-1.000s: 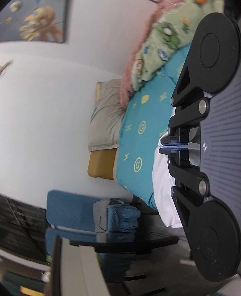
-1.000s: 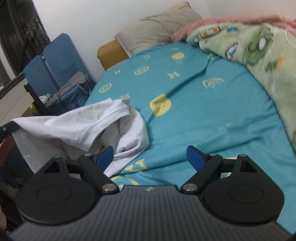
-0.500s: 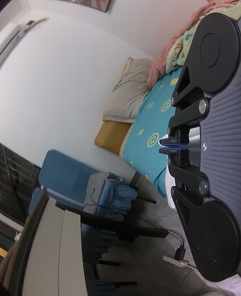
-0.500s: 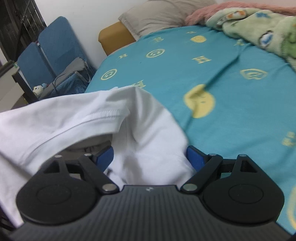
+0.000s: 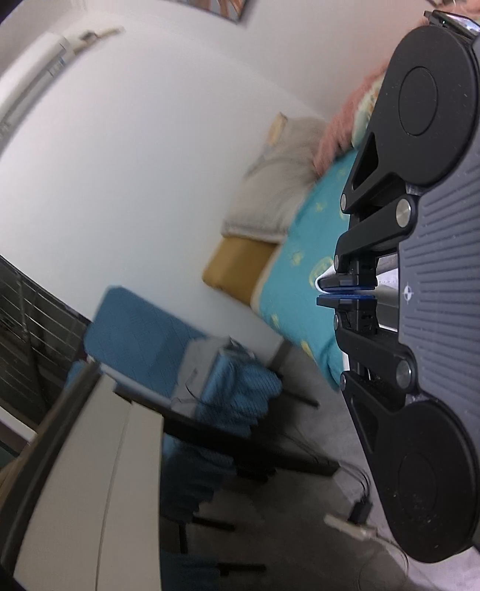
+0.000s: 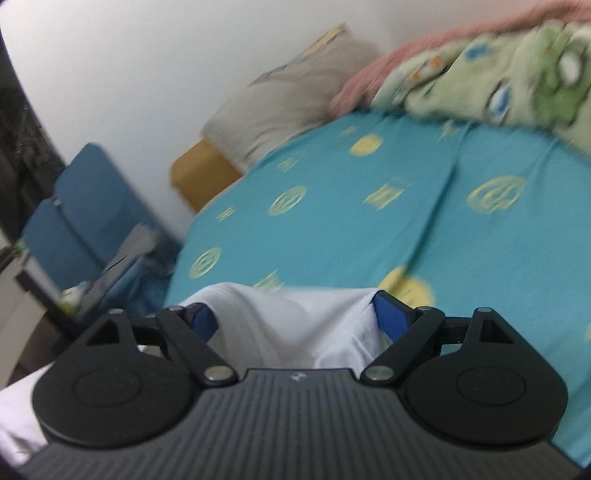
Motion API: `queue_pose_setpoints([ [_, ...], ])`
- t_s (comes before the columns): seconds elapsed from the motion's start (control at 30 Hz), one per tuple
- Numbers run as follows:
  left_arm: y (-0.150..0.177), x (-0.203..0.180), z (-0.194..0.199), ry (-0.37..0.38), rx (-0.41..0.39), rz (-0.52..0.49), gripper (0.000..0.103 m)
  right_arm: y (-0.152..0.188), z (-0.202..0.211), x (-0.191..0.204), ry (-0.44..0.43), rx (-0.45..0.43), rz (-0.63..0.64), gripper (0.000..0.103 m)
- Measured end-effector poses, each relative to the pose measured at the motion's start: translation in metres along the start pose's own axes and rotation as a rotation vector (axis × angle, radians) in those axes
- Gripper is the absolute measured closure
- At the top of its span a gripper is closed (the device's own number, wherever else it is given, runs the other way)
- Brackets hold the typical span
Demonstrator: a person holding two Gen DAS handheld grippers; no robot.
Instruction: Fold clothes
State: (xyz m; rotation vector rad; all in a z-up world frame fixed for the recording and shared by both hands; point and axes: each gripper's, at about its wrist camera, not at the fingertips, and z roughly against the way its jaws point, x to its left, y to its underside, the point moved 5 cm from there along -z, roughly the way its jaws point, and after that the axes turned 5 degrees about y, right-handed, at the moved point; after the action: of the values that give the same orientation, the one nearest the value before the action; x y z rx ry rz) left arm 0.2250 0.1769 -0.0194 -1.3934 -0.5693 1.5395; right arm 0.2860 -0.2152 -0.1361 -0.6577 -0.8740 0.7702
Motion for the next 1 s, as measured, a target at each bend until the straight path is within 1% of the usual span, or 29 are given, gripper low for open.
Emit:
queue_pose_setpoints([
  [0.13, -0.002, -0.024, 0.028, 0.106, -0.066, -0.027, 0.101, -0.026, 0.039, -0.007, 0.071, -0.115, 0.156, 0.016],
  [0.2, -0.002, -0.038, 0.044, 0.149, -0.091, -0.053, 0.101, -0.039, 0.063, -0.013, 0.101, -0.159, 0.21, 0.016],
  [0.23, -0.001, -0.043, 0.054, 0.181, -0.102, -0.046, 0.102, -0.045, 0.076, -0.016, 0.11, -0.179, 0.23, 0.016],
  [0.33, 0.0, -0.058, 0.085, 0.303, -0.151, -0.013, 0.101, -0.06, 0.117, -0.03, 0.105, -0.206, 0.264, 0.016],
  [0.37, -0.001, -0.063, 0.095, 0.325, -0.166, -0.013, 0.101, -0.065, 0.131, -0.034, 0.103, -0.214, 0.275, 0.016],
  [0.5, -0.002, -0.078, 0.118, 0.368, -0.196, -0.024, 0.101, -0.072, 0.184, -0.059, 0.067, -0.226, 0.262, 0.016],
  [0.57, -0.001, -0.084, 0.126, 0.382, -0.203, -0.029, 0.101, -0.069, 0.199, -0.07, 0.045, -0.202, 0.249, 0.016],
  [0.63, 0.006, -0.084, 0.115, 0.351, -0.16, -0.038, 0.101, -0.061, 0.203, -0.078, 0.025, -0.153, 0.238, 0.016],
  [0.67, 0.013, -0.083, 0.104, 0.325, -0.12, -0.048, 0.101, -0.055, 0.199, -0.082, 0.02, -0.117, 0.232, 0.016],
  [0.77, 0.034, -0.08, 0.068, 0.244, -0.001, -0.076, 0.101, -0.033, 0.171, -0.095, 0.016, 0.034, 0.187, 0.016],
  [0.83, 0.053, -0.071, 0.039, 0.178, 0.09, -0.075, 0.1, -0.015, 0.142, -0.103, -0.003, 0.166, 0.18, 0.016],
  [0.87, 0.062, -0.067, 0.025, 0.149, 0.133, -0.075, 0.1, -0.005, 0.129, -0.11, -0.005, 0.216, 0.183, 0.016],
  [0.9, 0.072, -0.063, 0.012, 0.124, 0.167, -0.081, 0.099, 0.004, 0.116, -0.117, 0.022, 0.261, 0.167, 0.016],
  [0.93, 0.079, -0.06, -0.002, 0.093, 0.194, -0.092, 0.096, 0.013, 0.103, -0.125, 0.055, 0.304, 0.146, 0.016],
  [0.97, 0.086, -0.057, -0.014, 0.06, 0.214, -0.106, 0.092, 0.019, 0.093, -0.131, 0.069, 0.347, 0.122, 0.016],
  [1.0, 0.092, -0.054, -0.026, 0.028, 0.234, -0.119, 0.09, 0.024, 0.084, -0.136, 0.078, 0.389, 0.097, 0.016],
])
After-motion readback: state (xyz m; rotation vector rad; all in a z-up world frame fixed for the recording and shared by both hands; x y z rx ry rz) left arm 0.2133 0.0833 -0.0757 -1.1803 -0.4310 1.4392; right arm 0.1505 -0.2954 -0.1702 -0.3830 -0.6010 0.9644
